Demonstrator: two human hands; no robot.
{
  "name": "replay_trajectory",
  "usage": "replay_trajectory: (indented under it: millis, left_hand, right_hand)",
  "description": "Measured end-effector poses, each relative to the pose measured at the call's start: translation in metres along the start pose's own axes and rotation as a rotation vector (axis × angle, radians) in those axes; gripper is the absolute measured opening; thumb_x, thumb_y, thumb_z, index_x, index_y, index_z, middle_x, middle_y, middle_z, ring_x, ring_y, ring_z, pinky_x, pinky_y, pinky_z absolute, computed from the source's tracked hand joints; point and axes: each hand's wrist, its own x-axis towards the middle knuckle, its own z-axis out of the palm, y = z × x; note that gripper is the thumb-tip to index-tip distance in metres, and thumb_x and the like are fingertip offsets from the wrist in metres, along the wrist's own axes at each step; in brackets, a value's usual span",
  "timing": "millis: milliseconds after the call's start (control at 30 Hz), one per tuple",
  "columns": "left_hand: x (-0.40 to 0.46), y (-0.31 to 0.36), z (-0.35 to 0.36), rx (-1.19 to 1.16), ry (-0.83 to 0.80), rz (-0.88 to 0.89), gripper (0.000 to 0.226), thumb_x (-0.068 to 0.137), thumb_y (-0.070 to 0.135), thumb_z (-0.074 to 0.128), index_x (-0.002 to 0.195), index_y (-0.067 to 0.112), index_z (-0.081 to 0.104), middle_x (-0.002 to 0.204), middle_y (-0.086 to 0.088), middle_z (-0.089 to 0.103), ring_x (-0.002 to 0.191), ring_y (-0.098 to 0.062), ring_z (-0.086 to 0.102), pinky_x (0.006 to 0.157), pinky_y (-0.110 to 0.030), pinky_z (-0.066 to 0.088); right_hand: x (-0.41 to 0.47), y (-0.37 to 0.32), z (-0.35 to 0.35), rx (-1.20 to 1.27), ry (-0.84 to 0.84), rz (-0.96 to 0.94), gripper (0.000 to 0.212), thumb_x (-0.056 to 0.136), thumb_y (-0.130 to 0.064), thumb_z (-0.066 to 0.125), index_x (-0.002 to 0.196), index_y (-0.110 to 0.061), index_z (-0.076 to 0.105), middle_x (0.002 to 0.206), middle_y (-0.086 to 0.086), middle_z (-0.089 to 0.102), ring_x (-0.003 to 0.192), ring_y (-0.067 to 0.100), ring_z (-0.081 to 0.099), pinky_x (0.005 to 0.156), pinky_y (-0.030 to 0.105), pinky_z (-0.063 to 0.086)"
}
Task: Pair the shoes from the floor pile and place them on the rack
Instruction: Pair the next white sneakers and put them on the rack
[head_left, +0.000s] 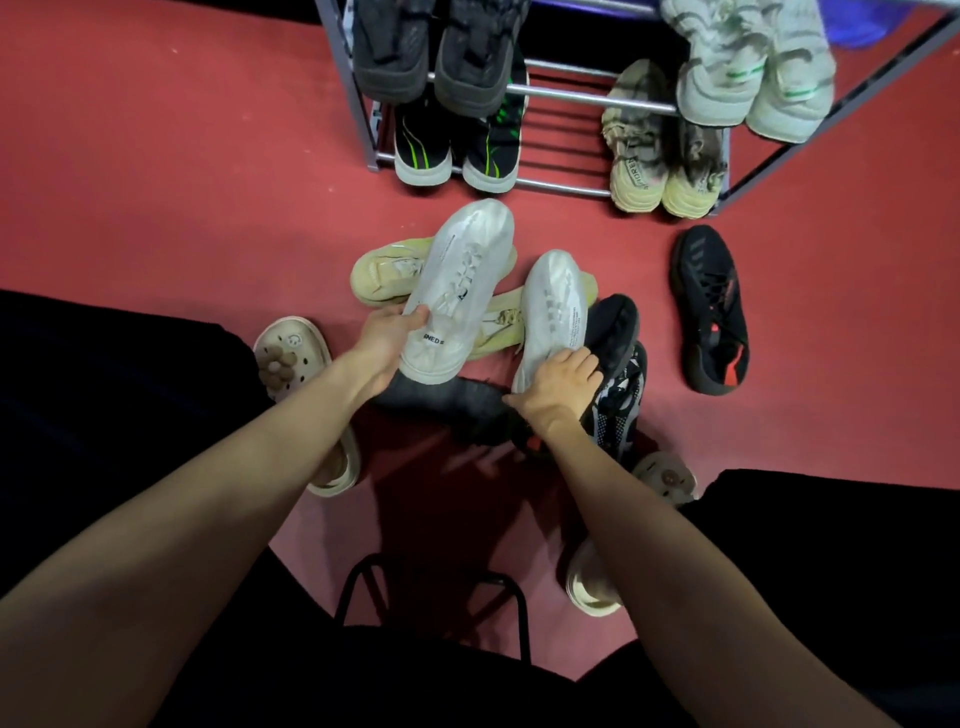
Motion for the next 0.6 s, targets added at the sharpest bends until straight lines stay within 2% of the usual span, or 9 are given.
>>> replay_trajectory:
  millis: [133,233,367,500,600]
  left_hand:
    - [-0.002,-0.001,0.001,0.004,0.021,-0.013,0.038,0.094,0.018,0.058,0.126,-0.002,0.056,0.125,-0.016,0.064,0.114,-0.029,0.062,0.102,-0.044,0.048]
    - [-0.001,-0.002,0.000,0.023,0.032,-0.020,0.041,0.092,0.019,0.060,0.126,-0.003,0.056,0.124,-0.016,0.065,0.113,-0.029,0.063,0.103,-0.046,0.047]
    - [-0.011,0.004,0.010,0.036,0.021,-0.029,0.036,0.092,0.015,0.060,0.124,-0.002,0.058,0.123,-0.012,0.065,0.110,-0.026,0.063,0.099,-0.040,0.049]
    - [-0.025,0.014,0.025,0.080,0.009,-0.028,0.034,0.093,0.013,0.057,0.125,0.001,0.058,0.122,-0.008,0.064,0.109,-0.023,0.063,0.097,-0.036,0.049]
    - [-0.041,0.023,0.038,0.168,0.072,0.025,0.034,0.091,0.015,0.059,0.122,-0.002,0.059,0.118,-0.009,0.064,0.105,-0.023,0.062,0.091,-0.031,0.049]
  right_hand:
    - [-0.003,-0.001,0.009,0.162,-0.015,0.166,0.126,0.046,-0.061,0.085,0.136,0.004,0.024,0.132,0.017,0.038,0.117,0.029,0.044,0.099,0.038,0.039]
    - [-0.004,0.001,0.012,0.385,-0.088,0.291,0.119,0.049,-0.056,0.087,0.133,0.004,0.027,0.134,0.020,0.040,0.122,0.032,0.042,0.101,0.038,0.039]
    - [0.011,0.022,-0.012,0.564,-0.259,0.293,0.114,0.056,-0.054,0.084,0.138,0.000,0.024,0.143,0.021,0.033,0.134,0.035,0.034,0.110,0.042,0.030]
    - [0.020,0.048,-0.043,0.691,-0.412,0.266,0.112,0.062,-0.043,0.081,0.142,0.001,0.016,0.143,0.019,0.034,0.131,0.034,0.038,0.101,0.041,0.041]
    - [0.018,0.067,-0.070,0.757,-0.401,0.249,0.108,0.058,-0.041,0.080,0.142,0.000,0.026,0.137,0.015,0.040,0.125,0.030,0.045,0.097,0.040,0.049]
